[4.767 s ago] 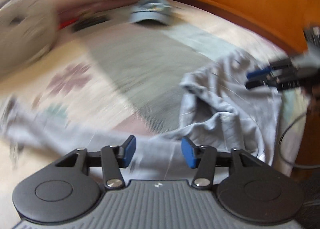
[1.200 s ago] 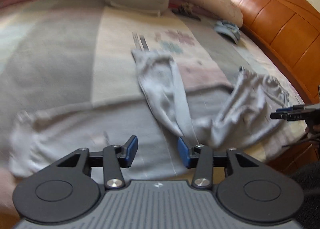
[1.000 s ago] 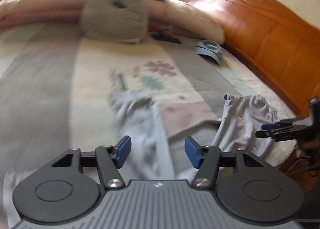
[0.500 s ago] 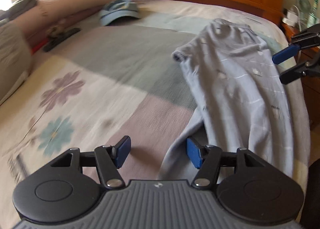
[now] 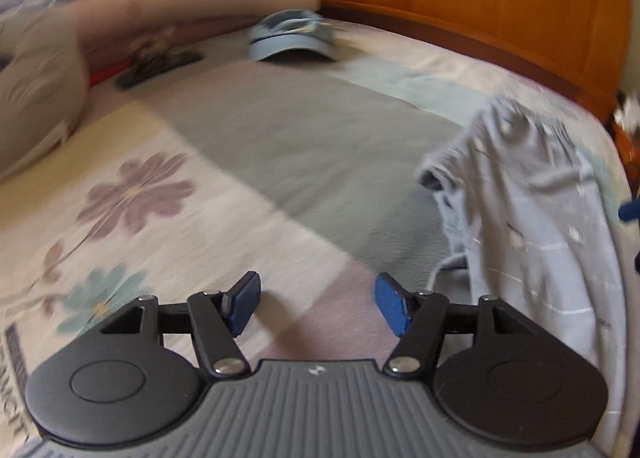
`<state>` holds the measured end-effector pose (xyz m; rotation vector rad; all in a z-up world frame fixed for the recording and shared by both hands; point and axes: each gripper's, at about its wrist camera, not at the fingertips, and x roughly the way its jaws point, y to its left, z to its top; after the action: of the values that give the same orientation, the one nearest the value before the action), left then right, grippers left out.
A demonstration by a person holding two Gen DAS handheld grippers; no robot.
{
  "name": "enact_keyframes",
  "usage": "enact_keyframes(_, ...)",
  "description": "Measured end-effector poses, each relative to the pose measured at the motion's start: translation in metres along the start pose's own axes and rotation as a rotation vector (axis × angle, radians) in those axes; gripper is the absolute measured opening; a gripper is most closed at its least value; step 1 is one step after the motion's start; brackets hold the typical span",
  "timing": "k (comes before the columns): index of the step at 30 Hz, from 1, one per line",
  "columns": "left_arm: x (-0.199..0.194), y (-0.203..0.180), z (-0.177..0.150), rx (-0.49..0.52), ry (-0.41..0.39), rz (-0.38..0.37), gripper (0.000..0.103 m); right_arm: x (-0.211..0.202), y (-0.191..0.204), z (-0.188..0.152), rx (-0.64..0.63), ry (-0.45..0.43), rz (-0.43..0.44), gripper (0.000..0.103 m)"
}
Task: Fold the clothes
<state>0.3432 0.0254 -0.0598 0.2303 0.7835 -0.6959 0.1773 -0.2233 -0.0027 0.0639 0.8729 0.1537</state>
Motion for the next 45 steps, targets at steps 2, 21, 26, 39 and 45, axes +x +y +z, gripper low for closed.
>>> enact_keyframes(2,-0.014,0.007,0.007,-0.055,-0.022,-0.028,0.062,-0.001,-0.003,-0.001,0.01,-0.001,-0.001,0.068)
enact_keyframes(21,0.005,-0.05,-0.004,-0.367,0.069,-0.343,0.067,0.014,-0.062,0.0,0.043,-0.005,0.139,0.068)
enact_keyframes(26,0.023,-0.05,0.014,-0.405,0.06,-0.393,0.073,0.029,-0.076,0.008,0.026,-0.005,0.207,0.068)
enact_keyframes(39,0.072,-0.012,0.055,-0.741,-0.12,-0.477,0.074,0.031,-0.102,0.002,0.042,-0.025,0.231,0.069)
enact_keyframes(45,0.047,0.01,0.061,-0.77,-0.233,-0.447,0.075,0.034,-0.112,-0.002,0.077,-0.022,0.225,0.069)
